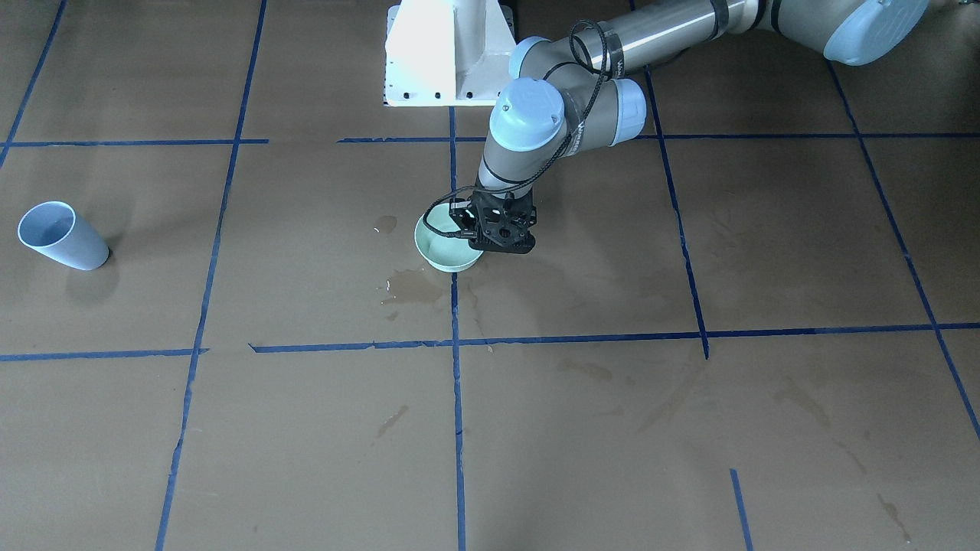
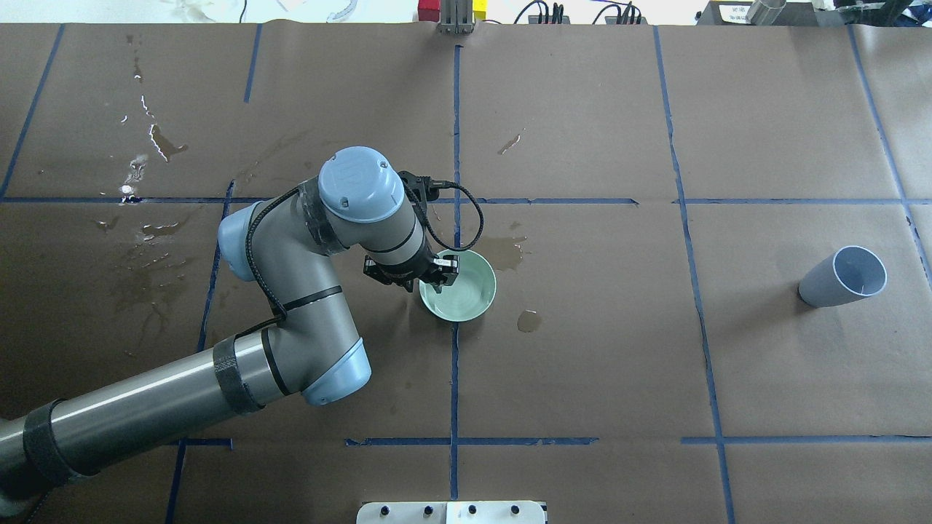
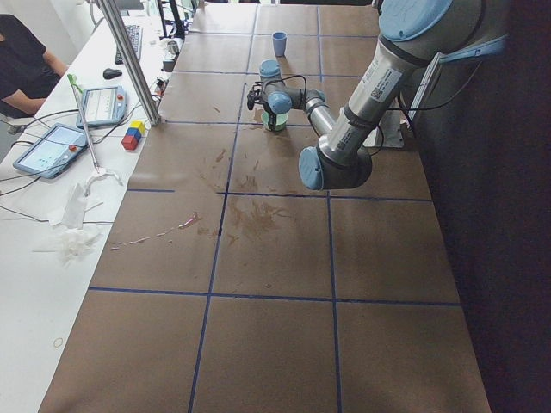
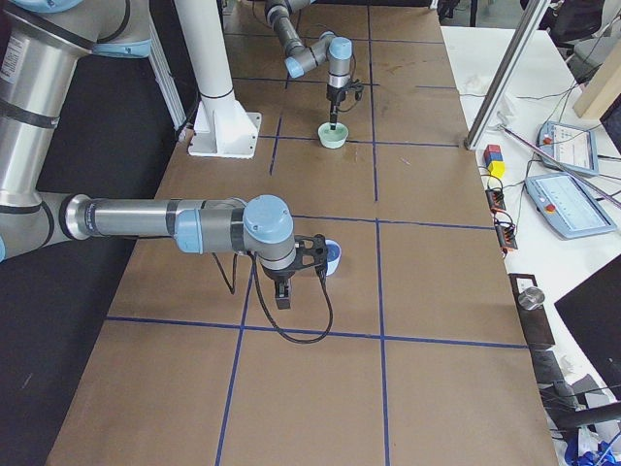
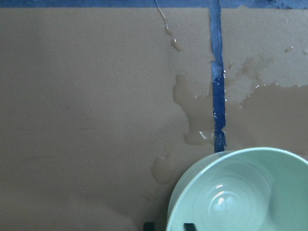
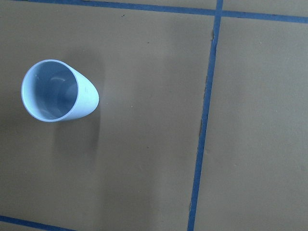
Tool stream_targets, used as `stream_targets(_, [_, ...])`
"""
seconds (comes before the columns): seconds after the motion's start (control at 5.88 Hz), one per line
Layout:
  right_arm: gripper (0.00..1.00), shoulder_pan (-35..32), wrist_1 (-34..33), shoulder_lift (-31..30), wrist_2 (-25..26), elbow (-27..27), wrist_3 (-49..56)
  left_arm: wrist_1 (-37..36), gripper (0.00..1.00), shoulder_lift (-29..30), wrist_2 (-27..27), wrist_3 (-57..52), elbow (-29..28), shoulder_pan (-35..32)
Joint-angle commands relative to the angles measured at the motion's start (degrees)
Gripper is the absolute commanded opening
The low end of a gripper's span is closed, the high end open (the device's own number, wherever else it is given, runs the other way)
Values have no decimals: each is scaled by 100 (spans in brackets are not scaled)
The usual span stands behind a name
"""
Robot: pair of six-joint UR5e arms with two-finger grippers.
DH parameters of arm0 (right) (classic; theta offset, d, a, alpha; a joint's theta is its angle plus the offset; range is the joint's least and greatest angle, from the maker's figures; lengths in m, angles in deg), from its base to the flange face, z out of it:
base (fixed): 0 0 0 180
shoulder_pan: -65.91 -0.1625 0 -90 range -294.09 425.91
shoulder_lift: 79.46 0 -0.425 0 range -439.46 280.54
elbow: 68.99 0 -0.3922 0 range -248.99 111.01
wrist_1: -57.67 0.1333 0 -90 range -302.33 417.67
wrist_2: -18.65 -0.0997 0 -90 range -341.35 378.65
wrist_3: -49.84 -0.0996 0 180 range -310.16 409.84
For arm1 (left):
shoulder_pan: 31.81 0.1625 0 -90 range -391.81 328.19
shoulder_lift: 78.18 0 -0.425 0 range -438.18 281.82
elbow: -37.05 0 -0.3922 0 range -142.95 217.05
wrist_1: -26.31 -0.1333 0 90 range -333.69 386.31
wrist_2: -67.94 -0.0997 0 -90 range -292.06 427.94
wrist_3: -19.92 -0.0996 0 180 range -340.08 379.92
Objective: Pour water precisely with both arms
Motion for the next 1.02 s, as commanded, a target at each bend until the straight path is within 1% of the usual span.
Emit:
stream_targets(0.0, [100, 14, 160, 6, -23, 31, -19, 198, 99, -115, 0, 33, 362, -47])
stream_targets(0.17, [100, 110, 562, -3, -15, 31, -280, 189, 99, -264, 0, 347, 644, -82])
stream_targets(0.34, [100, 372, 1027, -3, -23, 23, -918, 154, 99, -596, 0, 367, 1151, -143])
stream_targets(0.51, [100, 488, 1467, -11, -24, 14, -1368, 137, 99, -912, 9, 367, 1609, -222])
stream_targets(0.68, [100, 863, 1958, -12, 63, -12, -1494, 136, 99, -1194, 9, 367, 1918, -267])
stream_targets(0.85, [100, 1128, 2224, -3, 82, -13, -1931, 136, 99, -1345, 9, 359, 2095, -345])
